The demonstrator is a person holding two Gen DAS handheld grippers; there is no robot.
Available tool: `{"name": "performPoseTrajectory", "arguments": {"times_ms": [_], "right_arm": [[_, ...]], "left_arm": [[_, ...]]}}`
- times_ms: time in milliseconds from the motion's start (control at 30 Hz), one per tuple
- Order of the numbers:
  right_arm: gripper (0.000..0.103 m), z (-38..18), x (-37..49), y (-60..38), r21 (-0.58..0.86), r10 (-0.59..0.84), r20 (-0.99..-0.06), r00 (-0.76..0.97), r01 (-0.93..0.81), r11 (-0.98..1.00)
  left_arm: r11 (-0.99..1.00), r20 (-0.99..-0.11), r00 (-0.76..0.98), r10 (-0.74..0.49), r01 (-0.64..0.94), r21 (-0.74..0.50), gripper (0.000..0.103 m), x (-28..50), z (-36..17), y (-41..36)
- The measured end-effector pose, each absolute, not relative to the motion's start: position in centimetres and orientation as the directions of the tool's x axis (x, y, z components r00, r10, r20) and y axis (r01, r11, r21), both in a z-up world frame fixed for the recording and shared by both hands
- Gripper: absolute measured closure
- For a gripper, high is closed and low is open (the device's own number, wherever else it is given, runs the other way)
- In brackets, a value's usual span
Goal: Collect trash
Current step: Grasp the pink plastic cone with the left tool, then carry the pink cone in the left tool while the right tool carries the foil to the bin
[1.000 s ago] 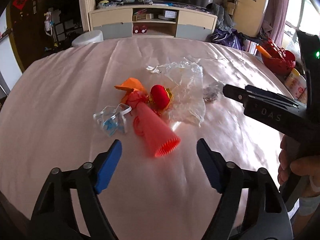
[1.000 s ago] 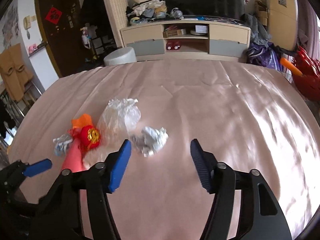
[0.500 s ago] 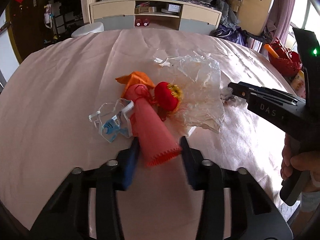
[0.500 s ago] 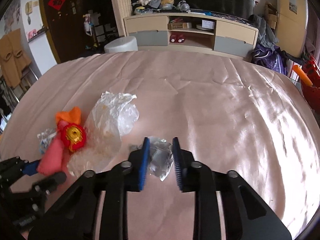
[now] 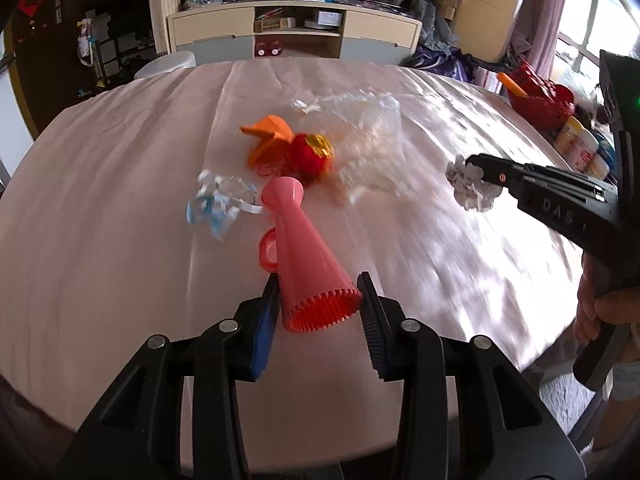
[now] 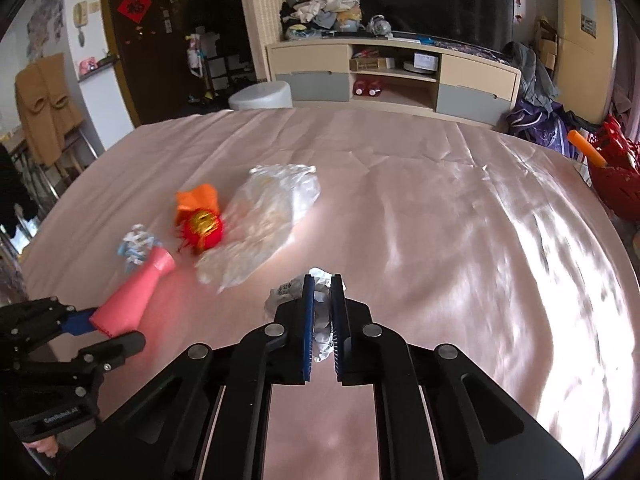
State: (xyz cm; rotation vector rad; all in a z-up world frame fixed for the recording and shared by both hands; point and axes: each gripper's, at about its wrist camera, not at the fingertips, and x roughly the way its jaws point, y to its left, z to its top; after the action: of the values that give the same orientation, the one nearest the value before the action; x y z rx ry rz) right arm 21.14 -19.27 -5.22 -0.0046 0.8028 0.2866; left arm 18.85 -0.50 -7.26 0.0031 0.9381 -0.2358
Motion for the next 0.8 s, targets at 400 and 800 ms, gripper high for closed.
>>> {"name": "performPoseTrajectory", "arguments": {"times_ms": [400,800], "right_arm": [[0.094,-3.2,11.9,-19.7,0.150,0.315,-0.658,0.685,-0.290,0.945],[0.094,-5.2,4.2,-20.9,0.202,0.334,-0.662,0.671,-0.270,0.942]], "left_arm": [[0.958,-0.763,0.591,-0.262,0.253,-0.133,0.068,9.7,-4.7,-1.0],[0.943,-0.759,0.566,-0.322,0.266,-0.201,0.068,2.4,-6.7,-2.0]]}}
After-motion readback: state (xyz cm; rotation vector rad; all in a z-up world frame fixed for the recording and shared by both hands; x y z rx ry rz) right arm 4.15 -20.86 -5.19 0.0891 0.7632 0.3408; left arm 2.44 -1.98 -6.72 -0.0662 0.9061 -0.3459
